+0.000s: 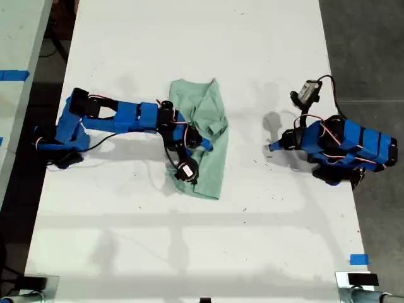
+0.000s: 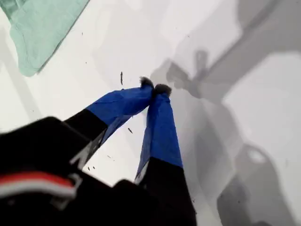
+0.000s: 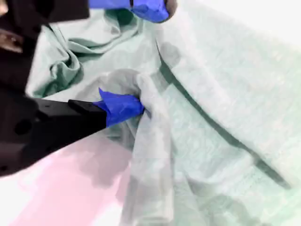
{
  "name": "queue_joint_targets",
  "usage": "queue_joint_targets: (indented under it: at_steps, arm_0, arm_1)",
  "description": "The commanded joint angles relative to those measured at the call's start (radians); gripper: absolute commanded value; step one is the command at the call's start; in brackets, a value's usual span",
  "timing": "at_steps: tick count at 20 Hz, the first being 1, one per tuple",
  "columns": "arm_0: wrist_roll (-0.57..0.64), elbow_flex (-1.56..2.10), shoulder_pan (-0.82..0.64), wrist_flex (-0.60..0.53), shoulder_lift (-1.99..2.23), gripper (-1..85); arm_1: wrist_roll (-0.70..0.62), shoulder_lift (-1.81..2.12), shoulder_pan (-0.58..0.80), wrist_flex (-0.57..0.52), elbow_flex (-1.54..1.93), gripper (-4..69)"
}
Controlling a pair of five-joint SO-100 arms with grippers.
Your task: Fold t shirt
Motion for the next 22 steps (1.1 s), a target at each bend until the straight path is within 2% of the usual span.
queue_joint_targets:
  at_steps: [1, 11, 14, 19, 22]
  arm_0:
    - [-0.017, -0.084, 0.023, -0.031, -0.037, 26.1]
    - [-0.097, -0.074, 0.069, 0.011, 0.153, 24.7]
    - [-0.087, -0.061, 0.058, 0.018, 0.245, 25.0]
    - [-0.081, -0.011, 0.040, 0.109, 0.344, 26.6]
    - [-0.163, 0.202, 0.032, 0.196, 0.548, 27.1]
  arm_1:
    - [-0.009, 0.011, -0.002, -0.014, 0.032, 1.3]
    - [-0.012, 0.011, 0.002, -0.014, 0.032, 1.3]
    - [-0.012, 0.011, 0.003, -0.014, 0.032, 1.3]
    - [-0.012, 0.011, 0.003, -0.014, 0.032, 1.3]
    - [-0.012, 0.011, 0.002, -0.014, 0.032, 1.3]
